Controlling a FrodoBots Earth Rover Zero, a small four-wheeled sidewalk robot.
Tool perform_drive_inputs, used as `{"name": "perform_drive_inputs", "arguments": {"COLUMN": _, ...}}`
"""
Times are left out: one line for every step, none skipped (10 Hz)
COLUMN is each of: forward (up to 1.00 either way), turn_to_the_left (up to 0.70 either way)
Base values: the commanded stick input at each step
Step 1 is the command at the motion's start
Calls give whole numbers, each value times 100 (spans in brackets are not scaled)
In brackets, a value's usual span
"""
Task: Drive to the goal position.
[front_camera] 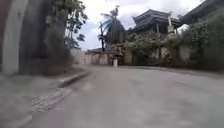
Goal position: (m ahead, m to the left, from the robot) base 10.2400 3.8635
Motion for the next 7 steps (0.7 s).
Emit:
{"name": "perform_drive_inputs", "arguments": {"forward": 100, "turn_to_the_left": 0}}
{"name": "perform_drive_inputs", "arguments": {"forward": 100, "turn_to_the_left": 0}}
{"name": "perform_drive_inputs", "arguments": {"forward": 100, "turn_to_the_left": 0}}
{"name": "perform_drive_inputs", "arguments": {"forward": 100, "turn_to_the_left": 0}}
{"name": "perform_drive_inputs", "arguments": {"forward": 100, "turn_to_the_left": 0}}
{"name": "perform_drive_inputs", "arguments": {"forward": 100, "turn_to_the_left": 0}}
{"name": "perform_drive_inputs", "arguments": {"forward": 100, "turn_to_the_left": 0}}
